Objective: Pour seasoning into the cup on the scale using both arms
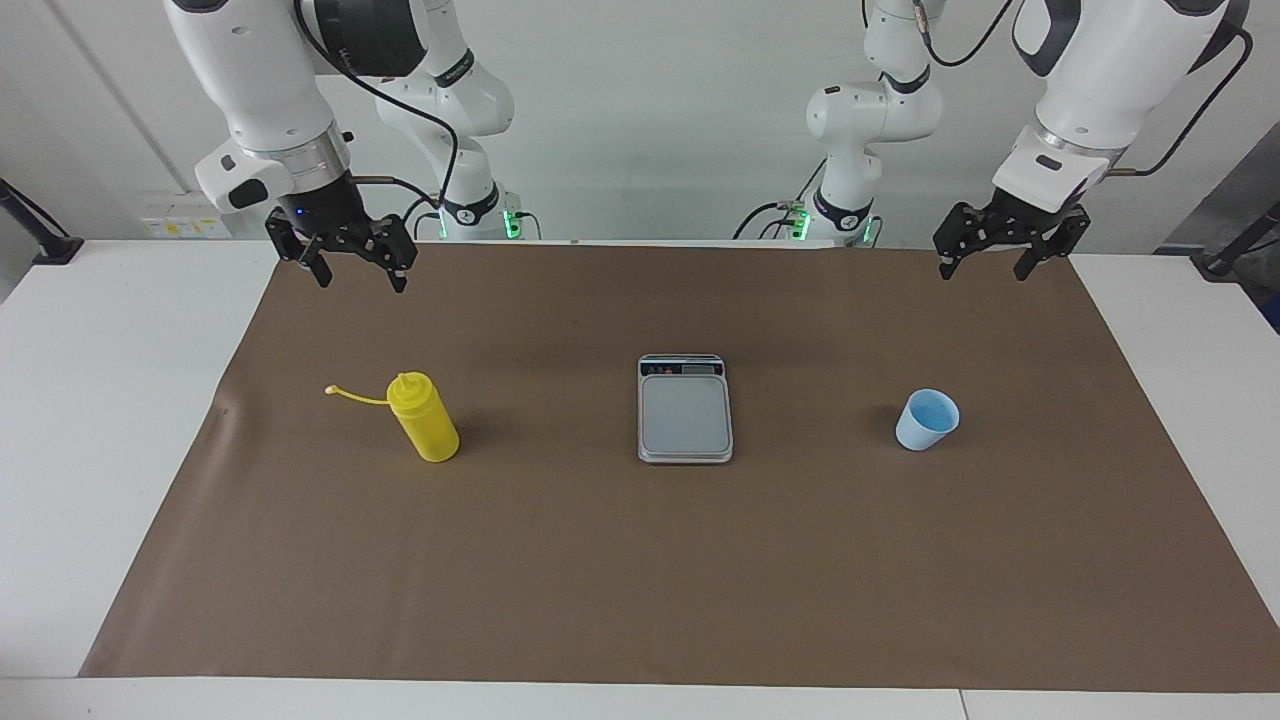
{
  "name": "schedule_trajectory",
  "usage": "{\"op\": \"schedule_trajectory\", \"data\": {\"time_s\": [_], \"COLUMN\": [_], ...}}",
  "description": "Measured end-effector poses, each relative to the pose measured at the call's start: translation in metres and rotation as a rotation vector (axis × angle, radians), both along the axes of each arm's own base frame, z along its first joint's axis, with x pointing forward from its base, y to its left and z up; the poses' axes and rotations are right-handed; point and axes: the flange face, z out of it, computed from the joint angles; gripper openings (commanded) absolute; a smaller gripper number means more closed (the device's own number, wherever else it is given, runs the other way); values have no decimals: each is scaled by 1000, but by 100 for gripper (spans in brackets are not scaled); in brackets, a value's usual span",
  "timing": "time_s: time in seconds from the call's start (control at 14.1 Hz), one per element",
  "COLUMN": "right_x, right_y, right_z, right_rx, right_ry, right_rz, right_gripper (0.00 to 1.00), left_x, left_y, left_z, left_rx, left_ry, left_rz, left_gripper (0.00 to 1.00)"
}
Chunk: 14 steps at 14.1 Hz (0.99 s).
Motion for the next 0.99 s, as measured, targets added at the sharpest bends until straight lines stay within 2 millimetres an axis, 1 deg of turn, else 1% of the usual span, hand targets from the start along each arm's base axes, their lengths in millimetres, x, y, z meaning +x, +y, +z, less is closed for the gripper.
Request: {"op": "schedule_trajectory", "data": {"time_s": [0.36, 0.64, 0.99], "right_x": [0, 0, 0], "right_y": [0, 0, 0], "right_z": [0, 0, 0], "right_rx": [0, 0, 0], "right_ry": [0, 0, 0], "right_rz": [0, 0, 0], "right_gripper": [100, 100, 100], "left_x": [0, -1, 0], "left_y": [0, 0, 0], "left_z": [-1, -7, -7], "left_rx": [0, 2, 2], "left_ry": [3, 16, 12], "left_rz": [0, -2, -2], "left_gripper": [100, 100, 100]}}
